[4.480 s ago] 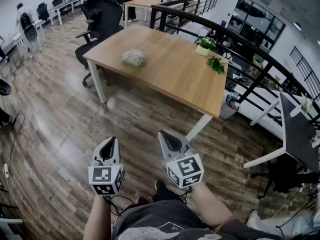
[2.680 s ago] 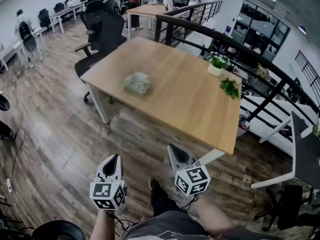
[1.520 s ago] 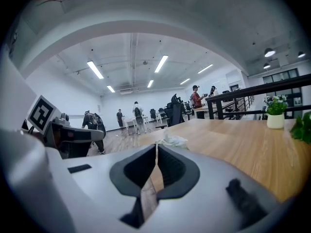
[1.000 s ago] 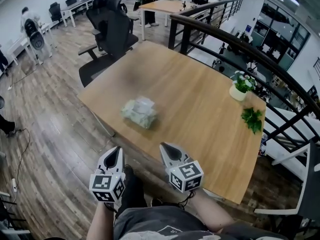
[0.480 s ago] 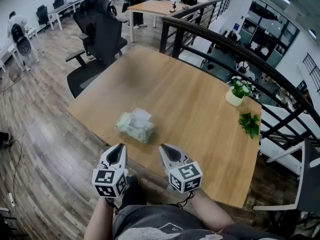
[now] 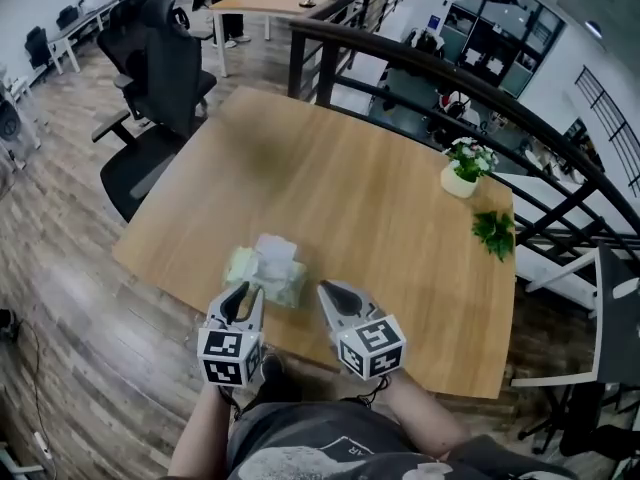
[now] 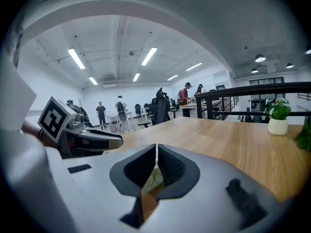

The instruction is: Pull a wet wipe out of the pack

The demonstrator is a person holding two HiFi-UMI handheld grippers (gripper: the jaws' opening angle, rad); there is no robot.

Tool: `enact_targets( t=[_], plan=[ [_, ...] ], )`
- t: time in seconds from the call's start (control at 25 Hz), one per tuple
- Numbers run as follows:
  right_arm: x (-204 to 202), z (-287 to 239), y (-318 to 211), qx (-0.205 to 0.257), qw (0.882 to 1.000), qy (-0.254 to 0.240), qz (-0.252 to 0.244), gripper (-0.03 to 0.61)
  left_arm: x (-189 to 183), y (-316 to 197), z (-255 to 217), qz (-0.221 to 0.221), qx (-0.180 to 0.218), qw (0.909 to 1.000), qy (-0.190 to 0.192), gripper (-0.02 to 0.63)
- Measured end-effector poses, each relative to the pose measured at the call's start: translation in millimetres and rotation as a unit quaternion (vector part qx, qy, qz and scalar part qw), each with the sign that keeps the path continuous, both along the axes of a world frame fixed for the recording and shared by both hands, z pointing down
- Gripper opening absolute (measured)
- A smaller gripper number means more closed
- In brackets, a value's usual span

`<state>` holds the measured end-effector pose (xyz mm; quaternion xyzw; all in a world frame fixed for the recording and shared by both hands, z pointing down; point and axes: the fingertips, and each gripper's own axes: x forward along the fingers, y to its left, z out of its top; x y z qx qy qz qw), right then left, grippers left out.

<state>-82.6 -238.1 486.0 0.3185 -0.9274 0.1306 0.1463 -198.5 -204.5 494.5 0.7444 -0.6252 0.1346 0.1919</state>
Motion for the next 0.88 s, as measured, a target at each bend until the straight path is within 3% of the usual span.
enact_targets(
  t=[0.2, 0.32, 0.72, 0.88],
  plan=[
    [-11, 6, -16, -0.009, 1.000, 0.009, 0.023, 0.026, -6, -25, 20, 0.023, -0.022, 0.9993, -0.021, 0.141],
    [-16, 11, -23, -0.013, 0.999, 0.016, 0.035, 0.028, -12, -38, 31, 0.030, -0.040, 0.9979, -0.040, 0.149],
    [-32, 31, -32, -0.024, 0.997, 0.036, 0.064, 0.028, -19, -58, 43, 0.071, -0.051, 0.9952, -0.045, 0.146],
    [-39, 40, -31, -0.043, 0.996, 0.038, 0.066, 0.028, -32, -59, 43, 0.070, -0.046, 0.9957, -0.039, 0.034]
  ],
)
